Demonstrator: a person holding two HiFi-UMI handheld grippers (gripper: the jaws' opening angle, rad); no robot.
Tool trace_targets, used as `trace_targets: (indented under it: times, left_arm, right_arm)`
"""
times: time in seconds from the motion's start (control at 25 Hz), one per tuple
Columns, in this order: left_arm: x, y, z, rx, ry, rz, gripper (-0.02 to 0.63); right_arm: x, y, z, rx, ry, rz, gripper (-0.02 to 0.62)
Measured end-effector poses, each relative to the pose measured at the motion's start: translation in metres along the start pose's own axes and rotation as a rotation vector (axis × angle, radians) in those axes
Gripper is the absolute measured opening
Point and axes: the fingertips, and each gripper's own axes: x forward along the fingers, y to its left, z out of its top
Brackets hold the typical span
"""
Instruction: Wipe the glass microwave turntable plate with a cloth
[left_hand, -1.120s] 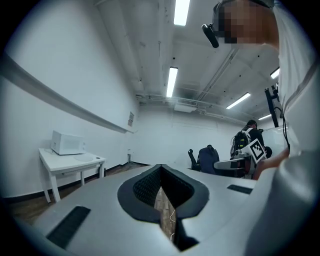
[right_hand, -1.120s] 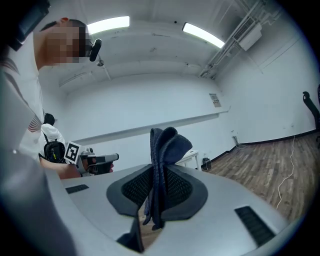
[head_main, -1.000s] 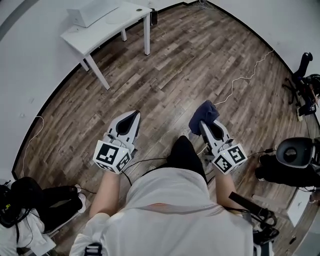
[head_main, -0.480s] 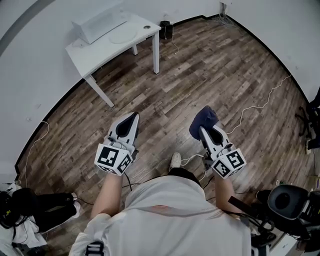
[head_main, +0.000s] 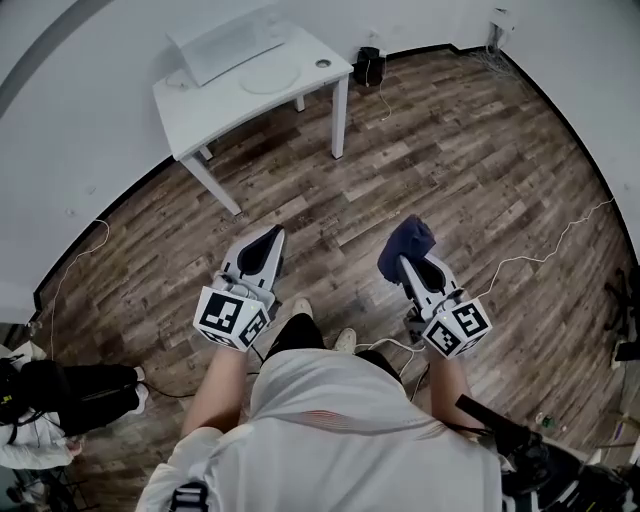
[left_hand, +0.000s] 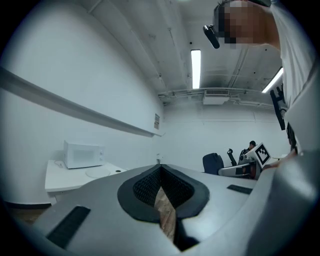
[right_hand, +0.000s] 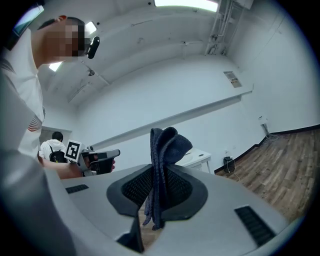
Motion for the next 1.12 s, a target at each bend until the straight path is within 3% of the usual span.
trace_targets:
  times: [0.24,0.56,0.84,1.12]
  left_arm:
    - [0.050,0.063,-0.010,-0.029,-0.006,0.064,0.010]
    - [0.129,0.199,0.010,-0.065,-0.053,0.141,0.010]
    - [0.168,0.300,0.034,-0.028,-0.059,0.186,0.010]
    - [0.189,0.372,0.034,-0.064,-0.067,0.261,0.010]
  right_arm:
    - [0.082,-0.048,0.011,-0.022,0.039,0.054,0.061]
    - [0.240,-0.095,0.051,-0.072,0.063,0.125,0.061]
    - [0.370,-0.110,0.078,-0.065,0.049,0.183,0.061]
    - [0.450,-0.125,0.080,-0.054,0.108,0.230,0.061]
